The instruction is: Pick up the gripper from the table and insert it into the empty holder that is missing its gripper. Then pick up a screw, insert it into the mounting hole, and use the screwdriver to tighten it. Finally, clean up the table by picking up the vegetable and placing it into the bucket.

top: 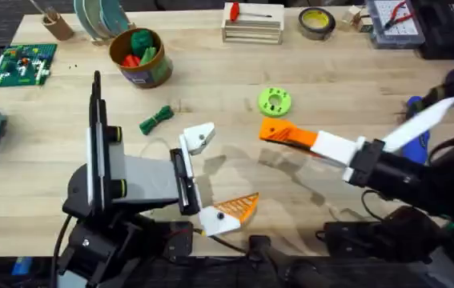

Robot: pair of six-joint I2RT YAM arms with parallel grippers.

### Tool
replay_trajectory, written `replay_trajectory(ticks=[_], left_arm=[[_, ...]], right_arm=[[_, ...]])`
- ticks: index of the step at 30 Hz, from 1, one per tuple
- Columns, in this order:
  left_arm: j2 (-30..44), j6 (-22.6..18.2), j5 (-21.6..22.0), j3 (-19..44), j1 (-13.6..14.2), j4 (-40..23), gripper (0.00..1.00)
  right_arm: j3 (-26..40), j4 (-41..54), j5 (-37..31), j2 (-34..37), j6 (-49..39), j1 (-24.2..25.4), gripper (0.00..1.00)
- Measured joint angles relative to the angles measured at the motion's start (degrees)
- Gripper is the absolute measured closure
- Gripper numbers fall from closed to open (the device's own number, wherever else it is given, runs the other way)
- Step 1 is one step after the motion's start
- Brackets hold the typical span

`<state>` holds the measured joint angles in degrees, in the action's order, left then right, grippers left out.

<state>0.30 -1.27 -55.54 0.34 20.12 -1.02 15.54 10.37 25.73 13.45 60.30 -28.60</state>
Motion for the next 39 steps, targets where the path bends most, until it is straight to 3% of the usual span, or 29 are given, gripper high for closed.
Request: replay_trajectory(ticks=[5,23,30,39], left_arm=[[0.02,2.63,1.24,0.0,0.0,0.01,0.007],[0.0,3.6,1.37,-0.01,0.0,-3.47,0.008],[0.02,3.4,1.37,-0.02,0.0,-3.47,0.007],[0.0,3.38,1.37,0.0,0.0,-3.47,0.008]], right_arm=[[-4.52,-8.43,2.44,0.0,7.64,0.0,0.994],[-5.28,-9.53,2.03,2.21,14.38,-4.22,0.994],[-5.37,-20.22,-0.65,11.02,15.78,-9.53,0.994],[-5.43,-40.75,-1.11,29.22,19.2,-14.24,0.994]])
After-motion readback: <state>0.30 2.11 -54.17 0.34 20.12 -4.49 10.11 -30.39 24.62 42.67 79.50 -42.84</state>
